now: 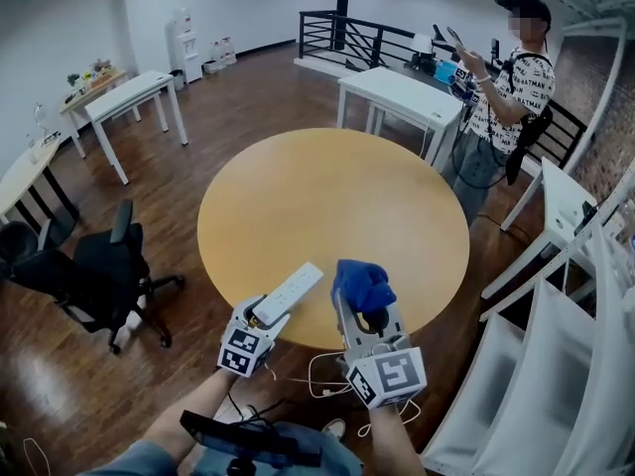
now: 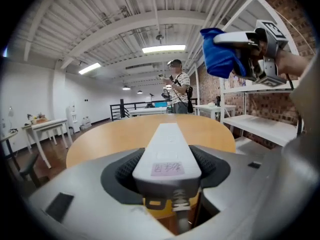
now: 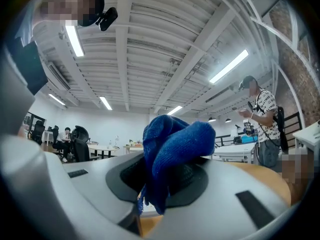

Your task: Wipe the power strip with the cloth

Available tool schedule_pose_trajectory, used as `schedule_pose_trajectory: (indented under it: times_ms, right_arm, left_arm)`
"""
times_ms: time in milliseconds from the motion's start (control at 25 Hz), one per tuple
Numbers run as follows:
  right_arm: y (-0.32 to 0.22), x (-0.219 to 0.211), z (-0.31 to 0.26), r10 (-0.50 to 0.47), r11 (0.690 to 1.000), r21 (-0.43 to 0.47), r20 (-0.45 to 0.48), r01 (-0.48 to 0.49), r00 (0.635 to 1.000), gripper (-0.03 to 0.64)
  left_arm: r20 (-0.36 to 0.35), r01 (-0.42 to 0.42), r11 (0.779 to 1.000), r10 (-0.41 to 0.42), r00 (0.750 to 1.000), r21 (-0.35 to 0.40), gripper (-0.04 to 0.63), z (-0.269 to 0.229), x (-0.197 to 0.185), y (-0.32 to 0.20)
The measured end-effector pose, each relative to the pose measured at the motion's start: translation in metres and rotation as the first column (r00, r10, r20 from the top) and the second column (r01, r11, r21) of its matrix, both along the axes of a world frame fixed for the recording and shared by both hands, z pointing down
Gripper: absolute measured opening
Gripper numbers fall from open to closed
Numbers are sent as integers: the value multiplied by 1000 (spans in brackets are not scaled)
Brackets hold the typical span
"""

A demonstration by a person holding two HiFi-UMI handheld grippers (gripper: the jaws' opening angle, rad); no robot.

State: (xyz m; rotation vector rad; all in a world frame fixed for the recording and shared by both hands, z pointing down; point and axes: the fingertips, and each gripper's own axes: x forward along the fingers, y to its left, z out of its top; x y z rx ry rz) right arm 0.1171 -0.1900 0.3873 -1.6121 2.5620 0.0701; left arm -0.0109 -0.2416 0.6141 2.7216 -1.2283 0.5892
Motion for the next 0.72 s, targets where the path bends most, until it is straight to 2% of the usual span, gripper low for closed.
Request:
schedule_pose_trajectory:
  times_ms: [240,400,600,720]
  right_arm:
    - [5,4,19,5,999,-50,-13,-6,1000,77]
    - [4,9,27,15,998,-67,-18,-17,1000,77]
    - [5,5,35,12,996,-93,-20,-13,1000,77]
    - [4,3,35,7,996,-90,-29,-10,1000,77]
  left_arm:
    - [38,8,996,-5,999,-92,279,45,0,2]
    - [39,20,995,-16,999,-99,281,57,-1,0]
    - [99,7,992,6,995,-129,282,79,-2,2]
    - [93,5,992,7,996,-127,284,79,-2,-3]
